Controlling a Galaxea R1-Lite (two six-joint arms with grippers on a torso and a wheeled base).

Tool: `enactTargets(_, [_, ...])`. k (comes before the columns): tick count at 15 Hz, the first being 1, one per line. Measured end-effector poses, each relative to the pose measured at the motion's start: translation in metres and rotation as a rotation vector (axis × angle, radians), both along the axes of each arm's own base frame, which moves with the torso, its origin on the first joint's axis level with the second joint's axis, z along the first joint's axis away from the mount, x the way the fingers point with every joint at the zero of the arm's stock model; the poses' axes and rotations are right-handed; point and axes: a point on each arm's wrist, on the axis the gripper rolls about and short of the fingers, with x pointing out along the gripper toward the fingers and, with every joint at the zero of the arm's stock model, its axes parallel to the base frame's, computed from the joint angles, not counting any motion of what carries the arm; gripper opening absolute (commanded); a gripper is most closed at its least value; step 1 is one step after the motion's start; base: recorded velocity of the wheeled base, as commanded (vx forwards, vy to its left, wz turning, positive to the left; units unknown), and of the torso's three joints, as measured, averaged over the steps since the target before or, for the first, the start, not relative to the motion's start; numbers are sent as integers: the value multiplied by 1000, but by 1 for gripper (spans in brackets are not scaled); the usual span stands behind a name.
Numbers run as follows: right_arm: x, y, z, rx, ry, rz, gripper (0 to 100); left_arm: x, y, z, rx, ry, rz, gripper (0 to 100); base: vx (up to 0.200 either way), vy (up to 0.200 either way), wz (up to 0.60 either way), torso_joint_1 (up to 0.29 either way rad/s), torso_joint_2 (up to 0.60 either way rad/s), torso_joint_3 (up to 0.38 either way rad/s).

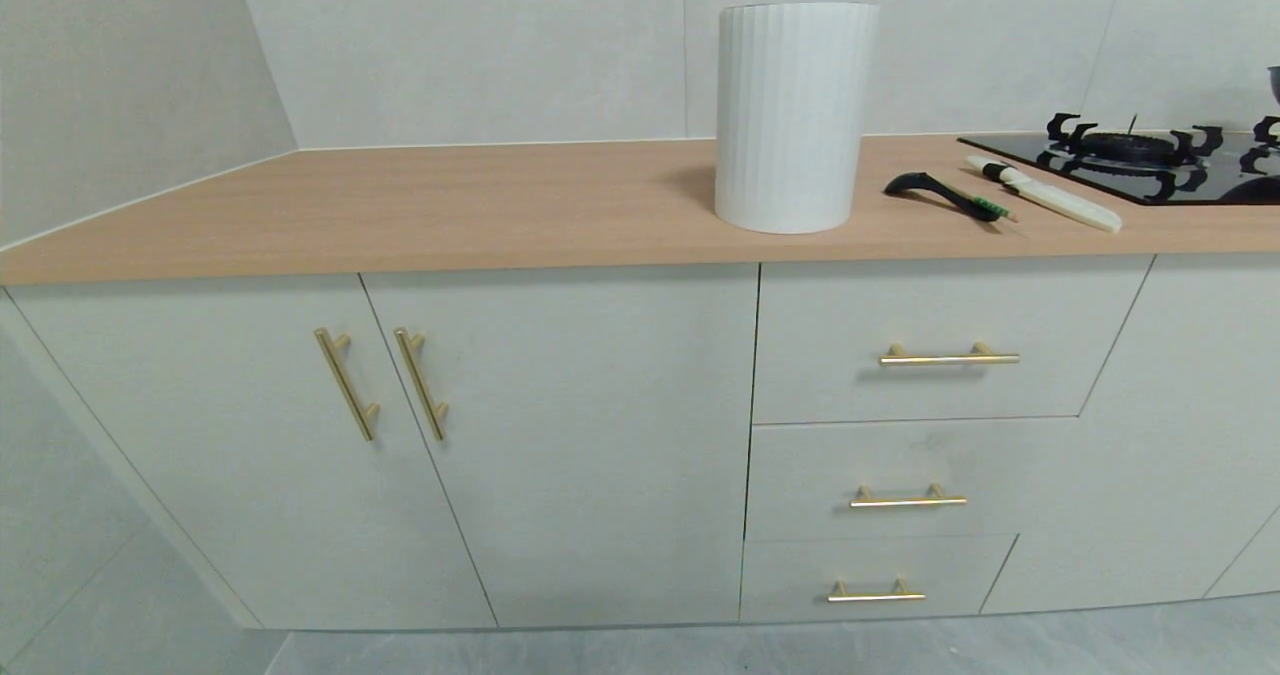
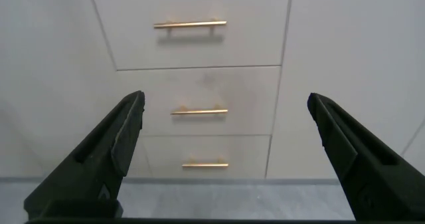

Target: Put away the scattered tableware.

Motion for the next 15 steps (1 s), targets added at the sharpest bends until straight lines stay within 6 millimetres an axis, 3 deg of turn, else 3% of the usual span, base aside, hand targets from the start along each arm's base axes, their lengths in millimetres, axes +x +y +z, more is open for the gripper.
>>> enactTargets(5, [62,5,29,-26,314,91,100,0,0,0,0,0,0,100,0,0,0,0,0,0])
enactTargets(8, [109,11,33,-40,461,107,100,0,0,0,0,0,0,100,0,0,0,0,0,0])
enactTargets(12, [172,21,21,-58,554,121,100,0,0,0,0,0,0,100,0,0,0,0,0,0])
enactTargets(15, [216,27,1,-66,589,123,100,0,0,0,0,0,0,100,0,0,0,0,0,0])
